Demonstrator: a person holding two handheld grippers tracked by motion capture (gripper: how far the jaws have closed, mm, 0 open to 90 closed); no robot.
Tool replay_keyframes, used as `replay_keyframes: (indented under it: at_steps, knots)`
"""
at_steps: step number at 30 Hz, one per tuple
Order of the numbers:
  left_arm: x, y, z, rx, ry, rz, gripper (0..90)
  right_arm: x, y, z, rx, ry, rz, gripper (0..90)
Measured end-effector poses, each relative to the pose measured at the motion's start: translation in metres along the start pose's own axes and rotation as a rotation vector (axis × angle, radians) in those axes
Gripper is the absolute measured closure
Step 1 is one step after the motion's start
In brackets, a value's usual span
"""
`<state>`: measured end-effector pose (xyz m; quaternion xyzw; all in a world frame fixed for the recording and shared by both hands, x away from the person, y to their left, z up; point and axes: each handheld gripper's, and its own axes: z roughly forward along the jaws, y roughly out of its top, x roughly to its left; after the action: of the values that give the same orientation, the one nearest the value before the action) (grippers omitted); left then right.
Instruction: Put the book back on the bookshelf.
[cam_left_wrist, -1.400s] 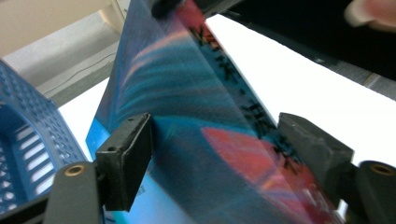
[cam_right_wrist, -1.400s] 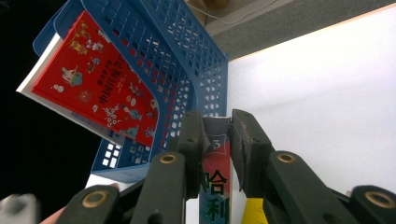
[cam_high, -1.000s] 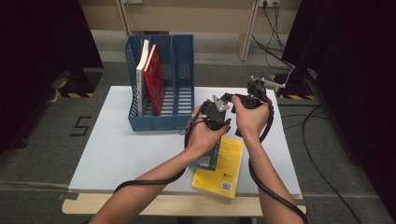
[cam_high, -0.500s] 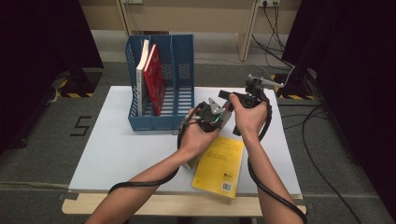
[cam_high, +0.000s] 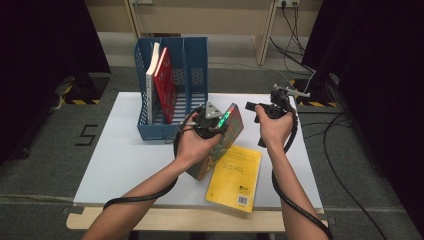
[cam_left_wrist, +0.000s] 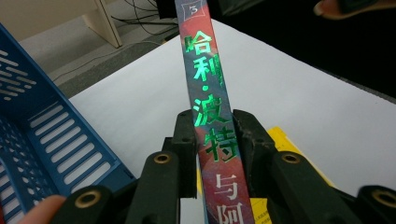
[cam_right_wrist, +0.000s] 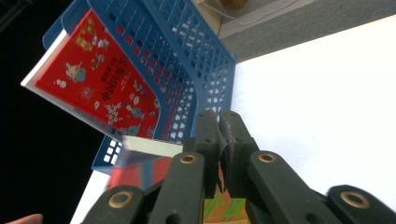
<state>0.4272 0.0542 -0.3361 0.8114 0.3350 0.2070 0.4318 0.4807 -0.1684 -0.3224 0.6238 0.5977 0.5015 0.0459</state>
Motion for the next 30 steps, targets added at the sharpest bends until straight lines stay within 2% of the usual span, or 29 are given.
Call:
replay_keyframes:
  at_steps: [8, 14, 19, 25, 30]
  knots:
    - [0.008, -0.005, -0.015, -0.014, -0.025, -0.009, 71.6, 0.016, -0.007, 0.02, 0.035, 0.047, -0.029, 87.4]
    - [0.011, -0.007, -0.019, -0.006, -0.036, -0.006, 70.8, 0.023, -0.009, 0.023, 0.04, 0.073, -0.047, 90.0]
    - [0.011, -0.008, -0.02, 0.013, -0.048, 0.0, 68.8, 0.024, -0.012, 0.026, 0.055, 0.093, -0.033, 90.0]
    - [0.013, -0.01, -0.02, 0.031, -0.068, -0.023, 68.0, 0.025, -0.015, 0.027, 0.051, 0.099, -0.03, 90.0]
    - [0.014, -0.01, -0.018, 0.049, -0.07, -0.023, 66.5, 0.027, -0.017, 0.029, 0.052, 0.086, -0.033, 90.0]
